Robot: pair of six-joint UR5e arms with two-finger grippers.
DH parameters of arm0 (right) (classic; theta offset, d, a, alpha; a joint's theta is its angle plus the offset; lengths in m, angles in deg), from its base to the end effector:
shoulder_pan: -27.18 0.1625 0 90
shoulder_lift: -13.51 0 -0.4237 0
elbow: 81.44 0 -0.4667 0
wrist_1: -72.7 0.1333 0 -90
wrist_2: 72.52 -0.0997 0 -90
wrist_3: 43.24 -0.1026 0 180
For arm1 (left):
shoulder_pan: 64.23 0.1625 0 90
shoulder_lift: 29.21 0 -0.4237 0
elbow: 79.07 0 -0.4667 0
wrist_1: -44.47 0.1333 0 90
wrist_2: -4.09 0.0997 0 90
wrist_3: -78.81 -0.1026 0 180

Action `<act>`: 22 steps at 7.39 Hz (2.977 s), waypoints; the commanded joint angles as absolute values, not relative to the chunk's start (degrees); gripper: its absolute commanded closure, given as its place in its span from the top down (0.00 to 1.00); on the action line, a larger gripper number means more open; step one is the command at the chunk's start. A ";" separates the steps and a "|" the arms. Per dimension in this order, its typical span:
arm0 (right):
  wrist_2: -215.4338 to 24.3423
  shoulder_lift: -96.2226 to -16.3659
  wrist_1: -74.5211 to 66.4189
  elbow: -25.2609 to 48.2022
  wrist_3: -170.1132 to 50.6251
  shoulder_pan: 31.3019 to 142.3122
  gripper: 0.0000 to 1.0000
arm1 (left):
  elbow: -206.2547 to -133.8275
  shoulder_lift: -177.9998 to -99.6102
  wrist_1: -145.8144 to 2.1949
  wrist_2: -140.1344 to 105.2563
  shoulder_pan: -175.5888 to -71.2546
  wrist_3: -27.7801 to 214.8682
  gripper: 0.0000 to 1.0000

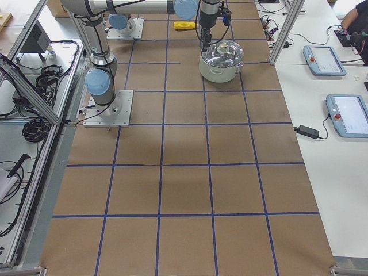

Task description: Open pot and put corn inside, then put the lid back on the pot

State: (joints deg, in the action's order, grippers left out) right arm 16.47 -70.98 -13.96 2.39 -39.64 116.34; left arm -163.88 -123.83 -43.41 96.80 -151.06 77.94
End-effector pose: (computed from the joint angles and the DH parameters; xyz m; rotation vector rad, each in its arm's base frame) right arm 0.1263 -0.6041 0.4825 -0.0745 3.1205 0.0719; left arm -0.0948 -0.6114 0.4918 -0.0638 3.0912 -0.0700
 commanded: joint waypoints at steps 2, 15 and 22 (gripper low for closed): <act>16.33 -71.04 -14.05 2.15 -39.99 116.47 1.00 | -163.97 -123.78 -43.42 97.08 -151.06 77.93 1.00; 16.33 -48.46 -26.43 -12.09 -60.64 130.09 0.99 | -164.33 -123.69 -43.33 97.08 -151.06 77.93 1.00; 16.60 -45.55 -29.52 -11.74 -61.00 130.10 0.98 | -164.33 -123.69 -43.33 96.64 -151.06 77.93 1.00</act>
